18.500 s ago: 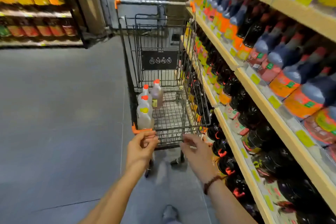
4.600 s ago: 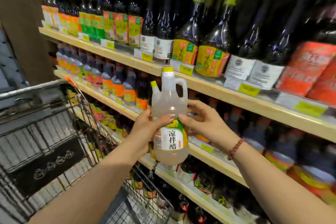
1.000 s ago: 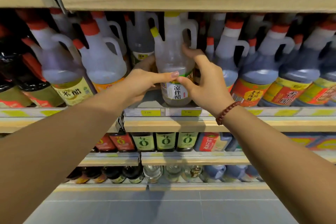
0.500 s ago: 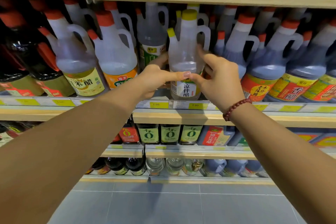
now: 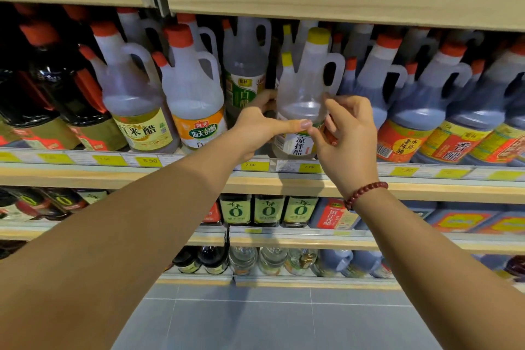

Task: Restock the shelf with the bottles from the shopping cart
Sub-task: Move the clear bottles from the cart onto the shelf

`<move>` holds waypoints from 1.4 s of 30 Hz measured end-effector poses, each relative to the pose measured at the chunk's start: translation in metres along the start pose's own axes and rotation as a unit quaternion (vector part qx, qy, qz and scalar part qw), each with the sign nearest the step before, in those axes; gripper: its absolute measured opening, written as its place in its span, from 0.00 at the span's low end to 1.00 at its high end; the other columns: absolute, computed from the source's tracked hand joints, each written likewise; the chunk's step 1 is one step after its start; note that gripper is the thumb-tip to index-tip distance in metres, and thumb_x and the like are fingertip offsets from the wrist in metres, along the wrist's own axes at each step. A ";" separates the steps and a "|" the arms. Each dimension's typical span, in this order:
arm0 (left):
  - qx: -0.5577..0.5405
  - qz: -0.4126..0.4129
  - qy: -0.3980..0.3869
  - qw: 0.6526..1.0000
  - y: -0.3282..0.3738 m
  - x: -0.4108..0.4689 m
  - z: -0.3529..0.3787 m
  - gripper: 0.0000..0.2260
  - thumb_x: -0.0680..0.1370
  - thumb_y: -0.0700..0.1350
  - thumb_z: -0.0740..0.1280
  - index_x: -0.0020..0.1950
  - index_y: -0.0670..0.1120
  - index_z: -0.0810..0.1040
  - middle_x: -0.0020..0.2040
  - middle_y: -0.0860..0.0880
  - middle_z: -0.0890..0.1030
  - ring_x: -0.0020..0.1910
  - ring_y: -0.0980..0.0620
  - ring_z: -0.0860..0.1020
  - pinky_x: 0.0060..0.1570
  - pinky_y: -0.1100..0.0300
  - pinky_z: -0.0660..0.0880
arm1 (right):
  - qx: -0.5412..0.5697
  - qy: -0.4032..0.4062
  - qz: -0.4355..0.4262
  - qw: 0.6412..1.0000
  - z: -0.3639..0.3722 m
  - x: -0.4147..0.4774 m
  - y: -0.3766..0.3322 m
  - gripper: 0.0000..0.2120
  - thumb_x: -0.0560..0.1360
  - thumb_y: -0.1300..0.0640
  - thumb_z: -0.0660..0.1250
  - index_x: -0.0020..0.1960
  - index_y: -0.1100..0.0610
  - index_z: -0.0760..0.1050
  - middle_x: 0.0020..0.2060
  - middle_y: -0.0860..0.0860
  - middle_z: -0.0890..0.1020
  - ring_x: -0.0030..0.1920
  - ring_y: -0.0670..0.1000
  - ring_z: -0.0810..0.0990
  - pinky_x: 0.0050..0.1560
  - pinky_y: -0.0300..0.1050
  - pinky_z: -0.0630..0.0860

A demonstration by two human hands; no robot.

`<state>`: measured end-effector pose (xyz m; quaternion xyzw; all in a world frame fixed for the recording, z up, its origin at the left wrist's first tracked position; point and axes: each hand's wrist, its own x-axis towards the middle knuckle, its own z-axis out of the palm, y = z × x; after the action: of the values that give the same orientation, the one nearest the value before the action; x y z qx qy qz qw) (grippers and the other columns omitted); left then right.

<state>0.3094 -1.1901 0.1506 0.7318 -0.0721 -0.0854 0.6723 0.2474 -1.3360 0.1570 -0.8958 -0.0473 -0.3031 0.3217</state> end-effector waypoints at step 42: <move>0.147 0.024 0.529 0.835 0.018 -0.518 -0.417 0.17 0.66 0.48 0.75 0.54 0.48 0.80 0.52 0.50 0.82 0.54 0.53 0.80 0.57 0.51 0.77 | 0.378 -0.369 -0.187 0.829 0.181 -0.183 -0.470 0.18 0.71 0.52 0.71 0.60 0.45 0.73 0.55 0.42 0.77 0.57 0.43 0.75 0.61 0.48 0.74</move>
<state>-0.1031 -0.6727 0.2174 0.7534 0.2658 0.3427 0.4942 0.0606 -0.8357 0.1992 -0.7237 -0.4393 0.0369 0.5309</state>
